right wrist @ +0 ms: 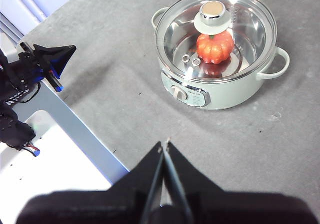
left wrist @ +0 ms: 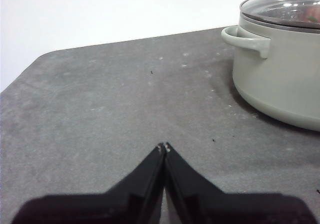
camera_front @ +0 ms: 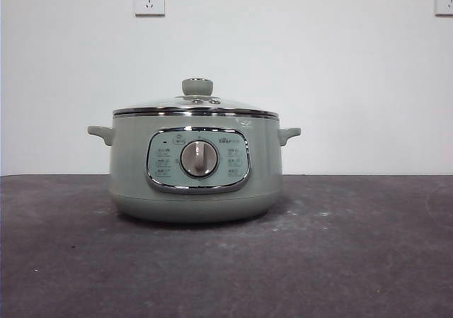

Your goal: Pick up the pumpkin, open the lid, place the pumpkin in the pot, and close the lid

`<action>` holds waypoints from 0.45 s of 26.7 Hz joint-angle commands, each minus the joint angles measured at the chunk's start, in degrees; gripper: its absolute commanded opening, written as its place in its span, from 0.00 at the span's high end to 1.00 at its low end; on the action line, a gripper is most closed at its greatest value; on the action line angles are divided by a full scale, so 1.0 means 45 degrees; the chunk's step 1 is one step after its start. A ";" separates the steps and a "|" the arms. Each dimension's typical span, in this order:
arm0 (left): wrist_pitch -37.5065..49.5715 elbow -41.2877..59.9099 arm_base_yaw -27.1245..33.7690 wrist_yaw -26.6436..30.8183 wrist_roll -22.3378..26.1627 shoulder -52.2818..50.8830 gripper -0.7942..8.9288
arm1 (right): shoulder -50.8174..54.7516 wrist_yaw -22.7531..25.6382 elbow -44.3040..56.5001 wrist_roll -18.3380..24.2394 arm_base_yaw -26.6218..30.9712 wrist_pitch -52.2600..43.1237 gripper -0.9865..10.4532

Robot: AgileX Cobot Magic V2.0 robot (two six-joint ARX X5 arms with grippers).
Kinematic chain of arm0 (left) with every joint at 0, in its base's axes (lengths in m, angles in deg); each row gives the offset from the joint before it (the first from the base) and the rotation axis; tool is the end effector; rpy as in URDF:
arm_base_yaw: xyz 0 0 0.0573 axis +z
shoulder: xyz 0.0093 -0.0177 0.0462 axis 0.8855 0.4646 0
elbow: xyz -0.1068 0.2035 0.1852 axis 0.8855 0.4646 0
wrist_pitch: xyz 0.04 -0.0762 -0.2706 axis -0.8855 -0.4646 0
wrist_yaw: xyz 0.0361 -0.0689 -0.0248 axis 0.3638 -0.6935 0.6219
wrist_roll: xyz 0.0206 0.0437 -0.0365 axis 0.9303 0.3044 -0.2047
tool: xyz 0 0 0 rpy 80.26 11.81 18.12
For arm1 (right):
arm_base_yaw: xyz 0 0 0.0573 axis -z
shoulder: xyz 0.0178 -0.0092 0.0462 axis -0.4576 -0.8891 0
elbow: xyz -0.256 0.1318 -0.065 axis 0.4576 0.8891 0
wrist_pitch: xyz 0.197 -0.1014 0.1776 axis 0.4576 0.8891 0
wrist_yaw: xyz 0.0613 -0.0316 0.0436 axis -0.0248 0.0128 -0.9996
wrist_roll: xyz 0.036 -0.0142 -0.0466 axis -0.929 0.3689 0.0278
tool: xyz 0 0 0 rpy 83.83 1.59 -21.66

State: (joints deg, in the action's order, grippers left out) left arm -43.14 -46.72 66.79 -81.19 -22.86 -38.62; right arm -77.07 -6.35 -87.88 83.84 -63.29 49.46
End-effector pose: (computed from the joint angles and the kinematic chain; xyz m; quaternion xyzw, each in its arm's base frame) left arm 0.1076 0.0039 0.1511 0.0519 0.0800 -0.0211 0.9952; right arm 0.1230 0.0997 0.5166 -0.0731 0.3359 0.3823 0.8577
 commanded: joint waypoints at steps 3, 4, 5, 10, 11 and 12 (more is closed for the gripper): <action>0.0039 0.0199 0.0024 0.0019 -0.0058 -0.0024 0.92 | 0.0238 0.0282 0.0010 0.0423 0.0243 0.0180 0.91; 0.0039 0.0199 0.0024 0.0019 -0.0058 -0.0024 0.92 | 0.0500 0.0427 0.0015 0.0631 0.0661 0.0073 0.91; 0.0039 0.0199 0.0024 0.0019 -0.0058 -0.0024 0.92 | 0.0840 0.0311 0.0053 0.0767 0.1234 -0.0413 0.91; 0.0039 0.0199 0.0024 0.0029 -0.0058 -0.0024 0.92 | 0.4289 -0.2030 0.3653 0.1190 0.4852 -0.4969 0.91; 0.0039 0.0199 0.0024 0.0029 -0.0058 -0.0024 0.92 | 0.5144 -0.1962 0.4920 0.1409 0.5401 -0.5916 0.91; 0.0039 0.0199 0.0024 0.0029 -0.0063 -0.0024 0.92 | 0.5965 -0.1957 0.6251 0.1695 0.5901 -0.6931 0.91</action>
State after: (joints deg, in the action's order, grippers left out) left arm -43.14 -46.72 66.79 -81.19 -22.88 -38.62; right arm -50.45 -15.07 -63.40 89.87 -37.17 19.27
